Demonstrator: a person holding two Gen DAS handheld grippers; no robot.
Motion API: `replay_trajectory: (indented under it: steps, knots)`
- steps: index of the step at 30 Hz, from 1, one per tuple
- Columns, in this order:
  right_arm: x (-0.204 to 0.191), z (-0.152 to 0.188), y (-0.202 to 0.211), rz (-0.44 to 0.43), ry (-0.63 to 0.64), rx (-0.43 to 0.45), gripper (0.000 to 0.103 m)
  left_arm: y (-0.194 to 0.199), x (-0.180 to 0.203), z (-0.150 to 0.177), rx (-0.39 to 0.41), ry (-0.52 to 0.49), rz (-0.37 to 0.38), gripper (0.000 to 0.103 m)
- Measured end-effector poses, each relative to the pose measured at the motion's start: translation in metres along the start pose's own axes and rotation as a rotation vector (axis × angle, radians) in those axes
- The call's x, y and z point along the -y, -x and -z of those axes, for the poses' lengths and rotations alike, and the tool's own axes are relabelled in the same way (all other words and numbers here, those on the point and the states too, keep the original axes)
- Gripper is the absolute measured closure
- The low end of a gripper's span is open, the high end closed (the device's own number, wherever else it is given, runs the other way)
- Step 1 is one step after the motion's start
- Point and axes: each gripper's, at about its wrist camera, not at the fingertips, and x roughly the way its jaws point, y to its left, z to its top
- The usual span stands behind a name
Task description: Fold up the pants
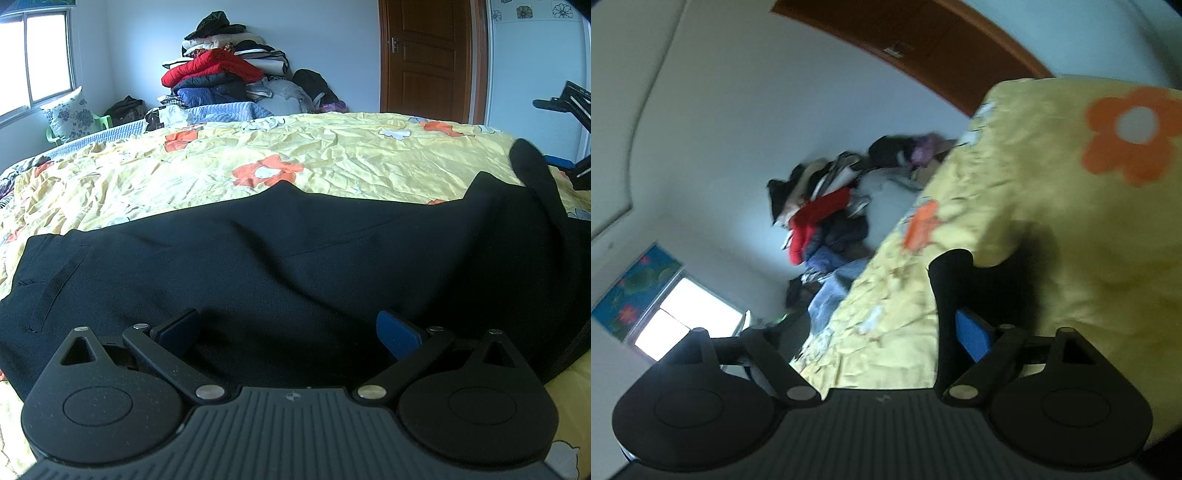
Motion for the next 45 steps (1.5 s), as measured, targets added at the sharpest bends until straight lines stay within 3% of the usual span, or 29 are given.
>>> replay_trajectory:
  steps: [10,13,17,18,21,24,26,34,36,40,45]
  knots:
    - [0.005,0.006,-0.031,0.190,0.049,-0.111,0.014,0.000,0.000,0.000,0.000,0.001,0.001,0.001]
    - [-0.032,0.016,-0.049,0.327,0.305,-0.168,0.014,-0.001,0.000,0.000,0.000,0.002,0.001,0.001]
    - [-0.084,0.058,-0.093,0.602,0.810,-0.229,0.014,-0.001,0.000,0.000,0.000,0.003,0.002,0.001]
    - [-0.090,0.070,-0.105,0.645,0.891,-0.254,0.014,-0.001,0.000,-0.001,-0.001,0.005,0.003,0.001]
    - [-0.087,0.084,-0.125,0.693,0.957,-0.295,0.022,-0.001,0.000,-0.001,-0.003,0.011,0.009,0.001]
    - [-0.076,0.069,-0.115,0.635,0.834,-0.266,0.080,-0.002,-0.001,-0.001,-0.003,0.017,0.015,0.001]
    - [-0.071,0.059,-0.104,0.604,0.762,-0.242,0.098,-0.003,-0.001,-0.001,-0.004,0.021,0.017,0.001]
    - [-0.033,0.027,0.031,0.440,0.371,0.032,0.100,-0.003,-0.001,-0.001,-0.004,0.022,0.018,0.001]
    - [-0.016,0.023,0.063,0.433,0.293,0.059,0.099,-0.003,-0.001,-0.001,-0.004,0.023,0.018,0.001]
    - [0.016,0.017,0.085,0.364,0.136,0.030,0.098,-0.003,0.000,-0.001,-0.002,0.018,0.012,0.001]
    - [0.041,0.015,0.074,0.286,-0.011,0.039,0.064,-0.002,0.001,0.000,0.000,0.016,0.008,0.001]
